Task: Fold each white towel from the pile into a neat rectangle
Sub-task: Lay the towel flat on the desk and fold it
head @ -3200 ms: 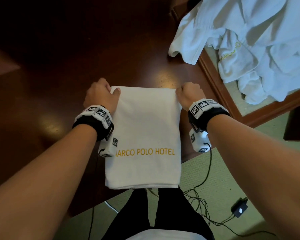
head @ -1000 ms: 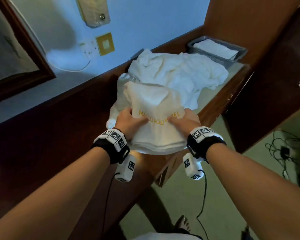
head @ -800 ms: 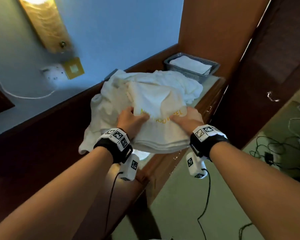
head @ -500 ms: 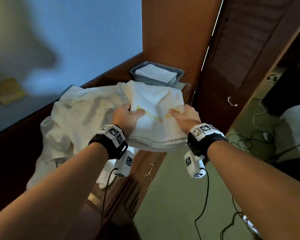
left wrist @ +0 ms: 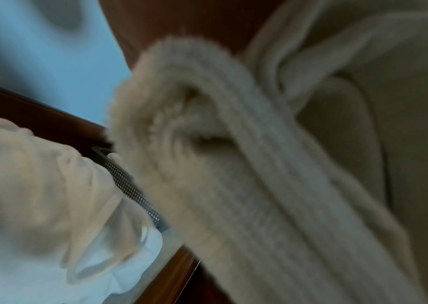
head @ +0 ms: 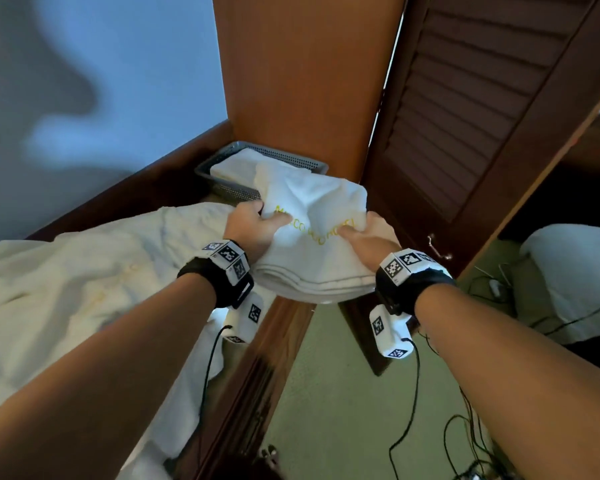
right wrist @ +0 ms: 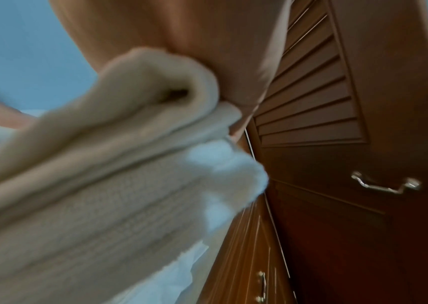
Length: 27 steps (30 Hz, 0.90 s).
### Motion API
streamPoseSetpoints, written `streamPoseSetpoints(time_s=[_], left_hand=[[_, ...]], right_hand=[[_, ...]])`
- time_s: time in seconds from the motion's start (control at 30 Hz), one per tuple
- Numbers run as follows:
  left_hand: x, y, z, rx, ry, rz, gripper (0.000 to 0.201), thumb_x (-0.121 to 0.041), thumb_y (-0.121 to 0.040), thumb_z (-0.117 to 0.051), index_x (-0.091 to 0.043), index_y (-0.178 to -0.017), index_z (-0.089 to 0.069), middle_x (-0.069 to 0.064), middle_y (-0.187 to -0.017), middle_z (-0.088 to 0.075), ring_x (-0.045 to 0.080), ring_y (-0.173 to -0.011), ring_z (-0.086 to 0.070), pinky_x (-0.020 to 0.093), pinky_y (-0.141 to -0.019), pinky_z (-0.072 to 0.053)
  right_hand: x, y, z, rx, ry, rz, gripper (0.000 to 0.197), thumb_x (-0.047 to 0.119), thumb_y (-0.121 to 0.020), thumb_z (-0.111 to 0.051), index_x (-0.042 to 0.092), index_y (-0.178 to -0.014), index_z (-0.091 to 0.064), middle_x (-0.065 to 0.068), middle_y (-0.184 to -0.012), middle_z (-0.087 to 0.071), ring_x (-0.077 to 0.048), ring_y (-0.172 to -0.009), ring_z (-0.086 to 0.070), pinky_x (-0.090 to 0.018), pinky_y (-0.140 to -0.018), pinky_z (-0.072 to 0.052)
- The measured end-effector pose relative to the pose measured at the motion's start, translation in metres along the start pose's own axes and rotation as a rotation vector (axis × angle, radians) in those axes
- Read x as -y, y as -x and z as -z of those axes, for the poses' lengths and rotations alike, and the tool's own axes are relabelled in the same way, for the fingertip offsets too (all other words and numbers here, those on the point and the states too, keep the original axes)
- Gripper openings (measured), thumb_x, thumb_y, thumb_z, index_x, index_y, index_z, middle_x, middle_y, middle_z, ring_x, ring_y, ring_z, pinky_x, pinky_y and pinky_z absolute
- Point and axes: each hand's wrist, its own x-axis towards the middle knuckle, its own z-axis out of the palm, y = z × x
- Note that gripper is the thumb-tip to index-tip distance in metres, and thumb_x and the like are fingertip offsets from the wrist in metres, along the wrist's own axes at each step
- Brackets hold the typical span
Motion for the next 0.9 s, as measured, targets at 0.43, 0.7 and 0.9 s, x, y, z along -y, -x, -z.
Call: streamPoseSetpoints(time_s=[0.43,0.7,0.9], left_hand=[[0.029,-0.184,-0.049,-0.006,0.005,0.126,0.028,-0.036,-0.089,-0.072,-0.008,-0.091,-0.072,0.003,-0.091,-0.075,0.022,-0.086,-0.070,0.036,-0.078,-0.057],[0.072,-0.314,-0.107,-0.122,-0.010,0.303,0.034,-0.044,-0.092,-0.067,-0.011,-0.085,-0.066,0.003,-0.087,-0.070,0.020,-0.082,-0.066,0.032,-0.069,-0.054],[0.092,-0.387,-0.129,-0.282,0.013,0.432,0.033,-0.038,-0.090,-0.070,-0.008,-0.103,-0.070,0.005,-0.100,-0.074,0.023,-0.093,-0.069,0.038,-0.083,-0.057]], right_hand=[[0.037,-0.247,-0.025,0.134,0.414,0.176,0.046,0.045,-0.091,-0.062,0.012,-0.123,-0.054,-0.018,-0.121,-0.062,-0.036,-0.110,-0.059,-0.038,-0.089,-0.047],[0.068,-0.446,-0.064,0.281,0.443,0.367,0.032,0.036,-0.092,-0.065,0.010,-0.104,-0.050,-0.010,-0.098,-0.056,-0.030,-0.089,-0.055,-0.032,-0.071,-0.036],[0.088,-0.564,-0.110,0.344,0.460,0.572,0.035,0.037,-0.091,-0.066,0.008,-0.090,-0.046,-0.007,-0.089,-0.053,-0.029,-0.080,-0.053,-0.035,-0.066,-0.035]])
